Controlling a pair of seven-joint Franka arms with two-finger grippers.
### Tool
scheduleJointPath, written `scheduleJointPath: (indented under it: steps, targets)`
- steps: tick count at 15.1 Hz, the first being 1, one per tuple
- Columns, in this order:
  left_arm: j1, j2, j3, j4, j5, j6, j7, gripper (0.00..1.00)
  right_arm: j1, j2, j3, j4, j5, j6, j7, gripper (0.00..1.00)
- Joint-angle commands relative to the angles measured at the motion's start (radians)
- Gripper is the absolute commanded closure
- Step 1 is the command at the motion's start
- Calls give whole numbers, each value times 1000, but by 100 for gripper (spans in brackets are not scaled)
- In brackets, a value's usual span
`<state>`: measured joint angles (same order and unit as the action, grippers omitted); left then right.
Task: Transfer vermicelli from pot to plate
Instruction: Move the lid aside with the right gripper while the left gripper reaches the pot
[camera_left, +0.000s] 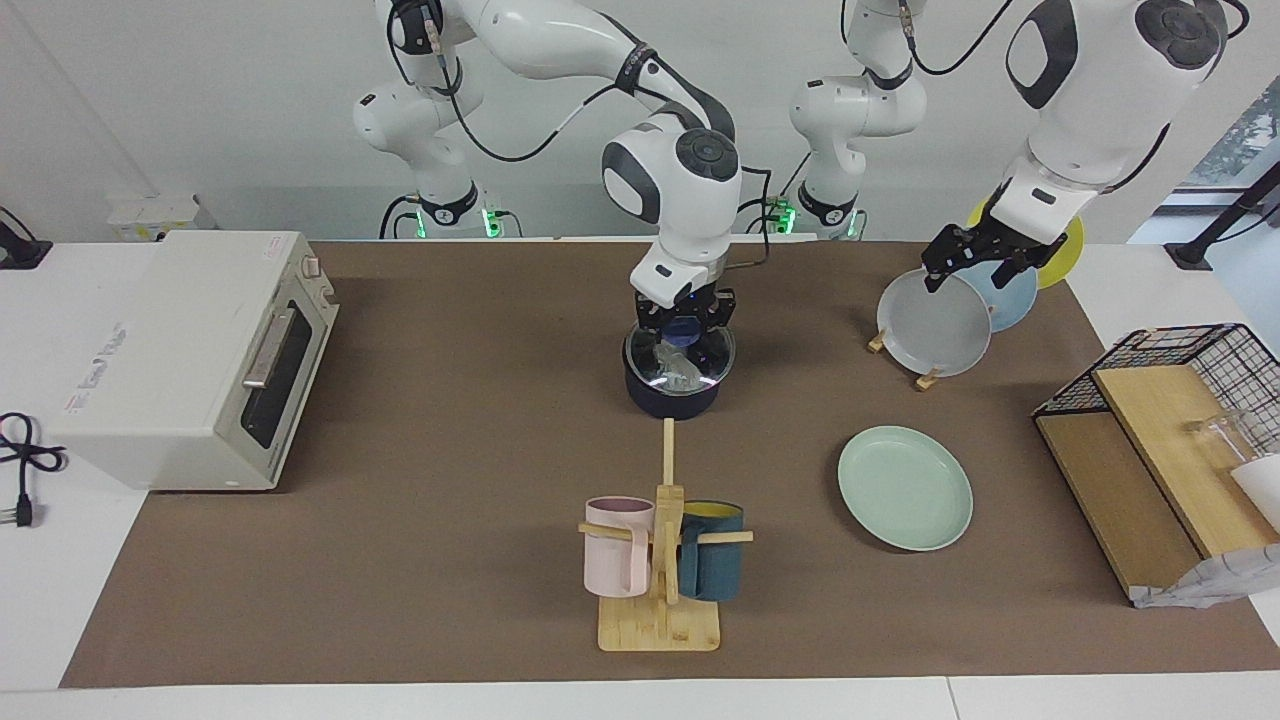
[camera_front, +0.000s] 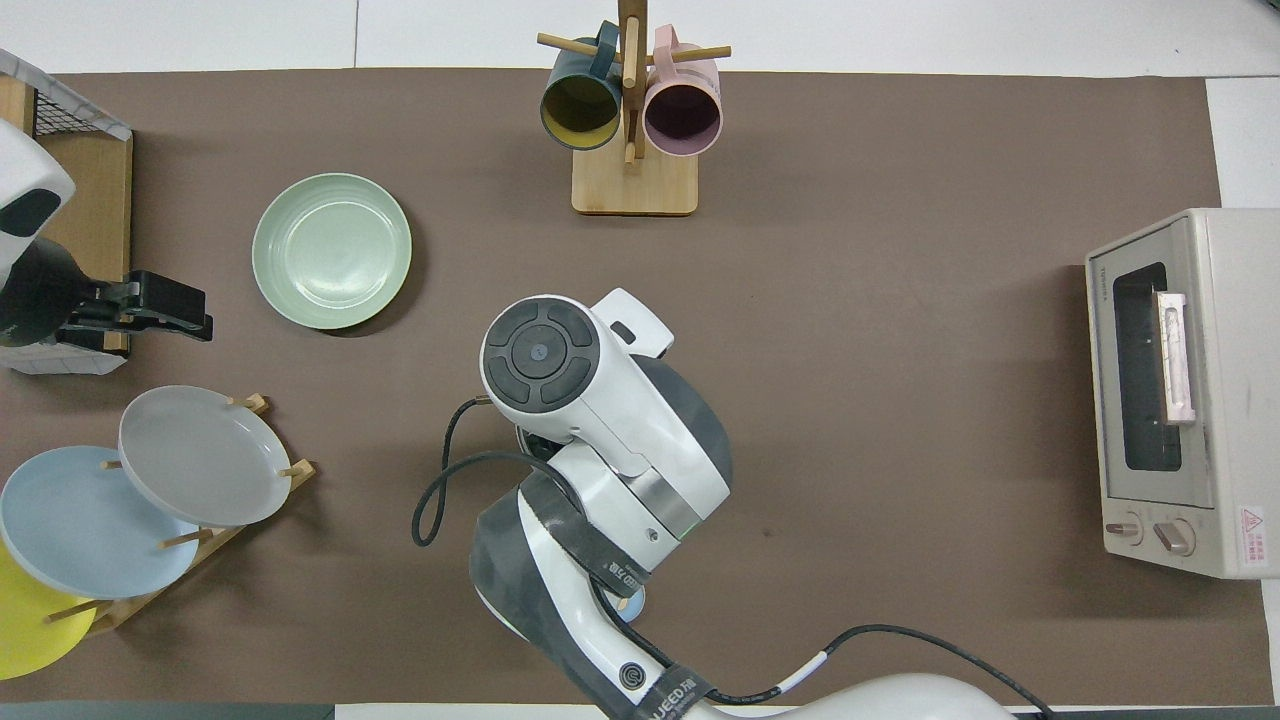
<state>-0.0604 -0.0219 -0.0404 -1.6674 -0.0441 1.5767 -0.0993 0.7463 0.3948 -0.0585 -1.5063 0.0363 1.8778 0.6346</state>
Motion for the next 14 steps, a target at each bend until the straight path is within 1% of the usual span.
scheduleJointPath:
  steps: [1, 4, 6, 7, 9, 11, 12, 13, 14]
  targets:
    - [7, -7, -9, -6, -2, 14, -8, 0, -65, -25, 3, 24, -3, -40, -116, 42]
    - [-7, -6, -10, -8, -2, 28, -11, 0, -134, -43, 3, 24, -3, -52, -231, 42]
    - [-54, -9, -10, -14, -2, 39, -23, 0, -179, -53, 3, 21, -22, -77, -329, 42]
    - [-79, -16, -10, -37, -2, 55, -74, 0, -205, -54, 3, 20, -29, -88, -375, 42]
    - [-178, -39, -13, -118, -6, 147, -218, 0, -269, -59, 5, 20, -29, -106, -461, 42]
    - [-312, -30, -13, -187, -11, 239, -337, 0, -335, -68, 5, 9, -29, -124, -550, 42]
    - [-375, -18, -13, -221, -13, 306, -400, 0, -363, -67, 5, 8, -29, -128, -588, 42]
    - [-442, 22, -13, -259, -14, 381, -455, 0, -392, -68, 3, 0, -30, -128, -623, 42]
    - [-496, 52, -13, -279, -16, 431, -476, 0, -413, -70, 3, -9, -30, -128, -651, 42]
